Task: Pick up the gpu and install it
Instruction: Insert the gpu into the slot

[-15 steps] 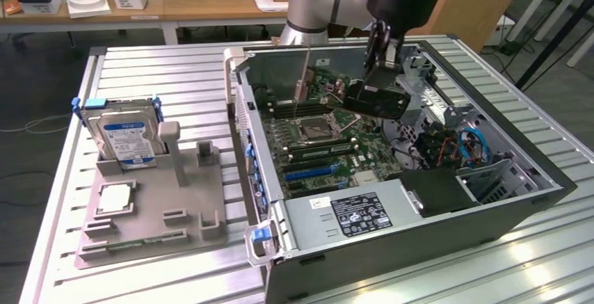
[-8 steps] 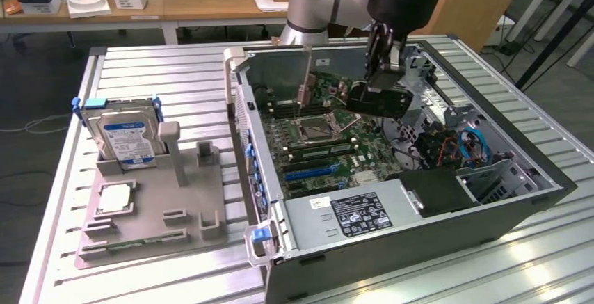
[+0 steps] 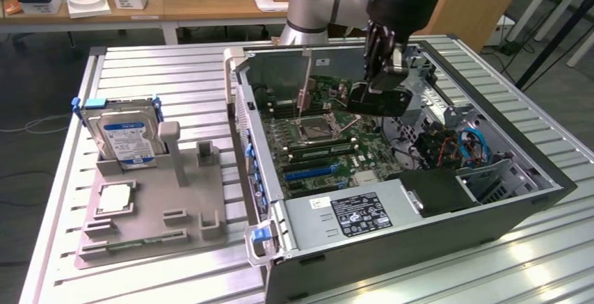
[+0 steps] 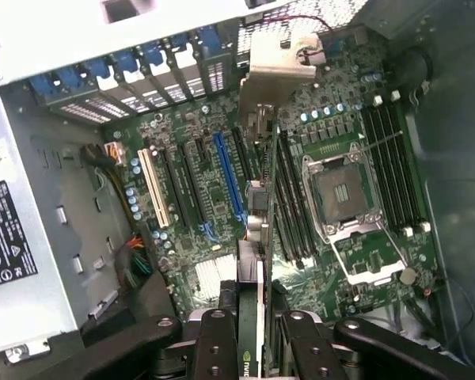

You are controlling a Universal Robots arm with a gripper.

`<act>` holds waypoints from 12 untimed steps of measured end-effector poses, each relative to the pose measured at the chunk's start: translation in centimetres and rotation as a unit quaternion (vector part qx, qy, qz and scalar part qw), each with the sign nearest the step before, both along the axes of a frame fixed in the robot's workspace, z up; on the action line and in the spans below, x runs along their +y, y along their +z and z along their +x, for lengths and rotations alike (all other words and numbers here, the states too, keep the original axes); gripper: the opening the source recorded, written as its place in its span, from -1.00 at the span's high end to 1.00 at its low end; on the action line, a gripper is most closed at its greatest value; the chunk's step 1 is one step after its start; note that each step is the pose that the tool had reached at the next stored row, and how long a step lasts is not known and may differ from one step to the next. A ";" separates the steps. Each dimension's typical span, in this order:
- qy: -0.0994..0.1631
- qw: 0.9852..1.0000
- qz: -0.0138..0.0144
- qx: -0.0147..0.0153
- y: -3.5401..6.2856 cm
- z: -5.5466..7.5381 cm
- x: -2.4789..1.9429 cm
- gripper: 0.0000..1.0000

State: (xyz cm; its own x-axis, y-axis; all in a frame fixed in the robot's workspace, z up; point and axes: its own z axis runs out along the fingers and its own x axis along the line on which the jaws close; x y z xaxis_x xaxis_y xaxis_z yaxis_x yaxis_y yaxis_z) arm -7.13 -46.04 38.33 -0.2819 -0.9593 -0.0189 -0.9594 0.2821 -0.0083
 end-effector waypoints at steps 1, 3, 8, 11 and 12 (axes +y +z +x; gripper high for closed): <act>0.006 1.000 0.000 0.000 -0.02 0.0 0.00 0.47; 0.019 1.000 0.000 0.000 -0.06 0.0 0.00 0.47; 0.053 0.999 0.001 0.000 -0.17 0.0 0.00 0.47; 0.072 0.997 0.001 0.000 -0.23 0.0 0.00 0.47; 0.077 0.997 0.001 0.000 -0.24 0.0 0.00 0.47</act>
